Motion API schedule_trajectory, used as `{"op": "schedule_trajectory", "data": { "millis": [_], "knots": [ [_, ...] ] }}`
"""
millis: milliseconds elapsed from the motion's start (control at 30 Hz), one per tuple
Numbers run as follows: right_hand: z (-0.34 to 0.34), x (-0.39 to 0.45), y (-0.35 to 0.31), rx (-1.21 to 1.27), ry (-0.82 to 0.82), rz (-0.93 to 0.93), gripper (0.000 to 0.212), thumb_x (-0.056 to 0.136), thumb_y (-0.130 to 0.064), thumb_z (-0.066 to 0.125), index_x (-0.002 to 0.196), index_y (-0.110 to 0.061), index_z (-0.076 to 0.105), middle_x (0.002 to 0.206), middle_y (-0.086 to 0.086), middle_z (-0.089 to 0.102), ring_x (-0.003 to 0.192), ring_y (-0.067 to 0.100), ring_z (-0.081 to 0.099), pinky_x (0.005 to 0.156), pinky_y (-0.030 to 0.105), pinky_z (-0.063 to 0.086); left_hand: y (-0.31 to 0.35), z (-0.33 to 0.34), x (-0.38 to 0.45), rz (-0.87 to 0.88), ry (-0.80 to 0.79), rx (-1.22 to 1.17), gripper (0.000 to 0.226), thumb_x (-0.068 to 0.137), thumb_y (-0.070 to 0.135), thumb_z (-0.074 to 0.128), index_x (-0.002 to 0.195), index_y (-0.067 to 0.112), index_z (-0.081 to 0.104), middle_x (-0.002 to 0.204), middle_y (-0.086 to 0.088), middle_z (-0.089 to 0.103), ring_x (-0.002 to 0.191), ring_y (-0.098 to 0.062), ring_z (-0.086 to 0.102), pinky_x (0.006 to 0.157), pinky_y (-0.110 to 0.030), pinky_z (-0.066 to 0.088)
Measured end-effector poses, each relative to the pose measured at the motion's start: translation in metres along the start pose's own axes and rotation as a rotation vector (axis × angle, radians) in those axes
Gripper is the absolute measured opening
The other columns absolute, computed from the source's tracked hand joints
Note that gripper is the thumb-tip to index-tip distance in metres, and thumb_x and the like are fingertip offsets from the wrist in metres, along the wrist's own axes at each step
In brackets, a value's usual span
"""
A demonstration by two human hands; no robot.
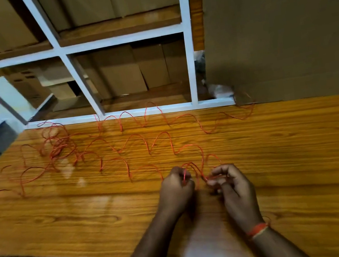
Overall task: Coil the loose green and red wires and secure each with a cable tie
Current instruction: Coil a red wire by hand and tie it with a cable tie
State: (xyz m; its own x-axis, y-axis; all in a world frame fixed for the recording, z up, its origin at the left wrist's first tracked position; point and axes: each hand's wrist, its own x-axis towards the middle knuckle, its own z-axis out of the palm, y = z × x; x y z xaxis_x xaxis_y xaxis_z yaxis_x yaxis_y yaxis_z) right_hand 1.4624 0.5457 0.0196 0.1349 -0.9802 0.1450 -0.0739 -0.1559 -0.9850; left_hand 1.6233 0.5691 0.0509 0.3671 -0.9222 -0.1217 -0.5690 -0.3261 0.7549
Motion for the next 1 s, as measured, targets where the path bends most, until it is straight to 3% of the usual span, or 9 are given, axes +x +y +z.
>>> {"op": "schedule_trajectory", "data": {
  "millis": [167, 300, 533, 600, 700, 767, 867, 933, 1000],
  "knots": [
    [0.015, 0.014, -0.02, 0.118, -0.175, 0.082, 0.017, 0.092, -0.041, 0.058, 0.099, -0.031, 0.069, 0.097, -0.002, 0.075, 0.092, 0.02, 0.071, 0.079, 0.046, 0.057, 0.021, -0.013, -0.014, -0.163, -0.045, -0.52, 0.045, 0.092, -0.011, 0.06, 0.122, 0.009, 0.033, 0.112, -0.019, 0.066, 0.059, -0.012, 0.067, 0.046, -0.021, 0.047],
    [0.042, 0.023, -0.027, 0.2, -0.269, 0.261, 0.035, 0.087, -0.064, 0.066, 0.09, -0.029, 0.065, 0.087, 0.0, 0.074, 0.074, 0.025, 0.07, 0.059, 0.046, 0.056, 0.018, -0.026, -0.032, -0.142, -0.018, -0.518, 0.042, 0.095, -0.011, 0.054, 0.122, 0.012, 0.031, 0.111, -0.015, 0.071, 0.072, -0.017, 0.071, 0.054, -0.022, 0.049],
    [0.097, 0.042, -0.019, 0.183, -0.318, 0.398, 0.028, 0.085, -0.013, 0.082, 0.091, -0.015, 0.054, 0.08, 0.01, 0.06, 0.068, 0.021, 0.055, 0.054, 0.032, 0.045, 0.0, -0.046, -0.059, -0.173, -0.024, -0.577, 0.044, 0.098, -0.011, 0.047, 0.12, 0.02, 0.027, 0.116, 0.002, 0.075, 0.089, -0.018, 0.069, 0.067, -0.025, 0.053],
    [0.112, 0.044, -0.014, 0.129, -0.332, 0.407, 0.031, 0.083, -0.003, 0.079, 0.088, -0.017, 0.052, 0.081, 0.007, 0.06, 0.071, 0.02, 0.056, 0.063, 0.031, 0.047, -0.004, -0.054, -0.062, -0.238, -0.023, -0.634, 0.043, 0.099, -0.01, 0.046, 0.123, 0.019, 0.026, 0.116, 0.01, 0.075, 0.088, -0.02, 0.071, 0.064, -0.026, 0.056],
    [0.134, 0.046, -0.012, 0.062, -0.348, 0.384, 0.032, 0.079, 0.008, 0.07, 0.084, -0.018, 0.051, 0.078, 0.001, 0.059, 0.075, 0.019, 0.056, 0.073, 0.032, 0.047, -0.012, -0.08, -0.064, -0.366, 0.024, -0.637, 0.033, 0.102, 0.0, 0.05, 0.124, 0.02, 0.035, 0.118, -0.001, 0.071, 0.071, -0.027, 0.074, 0.05, -0.029, 0.054],
    [0.145, 0.046, -0.016, -0.005, -0.322, 0.305, 0.025, 0.08, 0.007, 0.067, 0.088, -0.014, 0.056, 0.078, 0.0, 0.061, 0.071, 0.017, 0.057, 0.071, 0.027, 0.047, -0.033, -0.107, -0.054, -0.402, 0.165, -0.469, 0.022, 0.099, 0.012, 0.058, 0.118, 0.019, 0.048, 0.102, -0.01, 0.073, 0.068, -0.031, 0.076, 0.049, -0.036, 0.054],
    [0.166, 0.041, -0.017, -0.095, -0.306, 0.172, 0.022, 0.079, 0.004, 0.068, 0.095, -0.008, 0.059, 0.083, -0.002, 0.064, 0.072, 0.014, 0.058, 0.069, 0.027, 0.044, -0.079, -0.157, -0.028, -0.341, 0.465, -0.126, 0.021, 0.083, 0.034, 0.061, 0.101, 0.024, 0.056, 0.085, -0.001, 0.077, 0.073, -0.023, 0.076, 0.071, -0.043, 0.059],
    [0.185, 0.037, -0.014, -0.133, -0.314, 0.113, 0.022, 0.08, 0.002, 0.069, 0.096, -0.011, 0.061, 0.086, -0.005, 0.065, 0.078, 0.017, 0.062, 0.075, 0.032, 0.048, -0.107, -0.185, -0.008, -0.304, 0.55, 0.135, 0.031, 0.079, 0.039, 0.059, 0.107, 0.028, 0.054, 0.094, 0.006, 0.075, 0.086, -0.023, 0.073, 0.078, -0.041, 0.058],
    [0.205, 0.034, -0.009, -0.147, -0.358, 0.081, 0.022, 0.084, 0.002, 0.069, 0.101, -0.01, 0.062, 0.093, -0.003, 0.068, 0.082, 0.011, 0.064, 0.079, 0.026, 0.052, -0.131, -0.202, 0.015, -0.212, 0.457, 0.315, 0.05, 0.083, 0.034, 0.064, 0.131, 0.025, 0.051, 0.128, -0.001, 0.067, 0.115, -0.027, 0.065, 0.096, -0.039, 0.052]
  ]
}}
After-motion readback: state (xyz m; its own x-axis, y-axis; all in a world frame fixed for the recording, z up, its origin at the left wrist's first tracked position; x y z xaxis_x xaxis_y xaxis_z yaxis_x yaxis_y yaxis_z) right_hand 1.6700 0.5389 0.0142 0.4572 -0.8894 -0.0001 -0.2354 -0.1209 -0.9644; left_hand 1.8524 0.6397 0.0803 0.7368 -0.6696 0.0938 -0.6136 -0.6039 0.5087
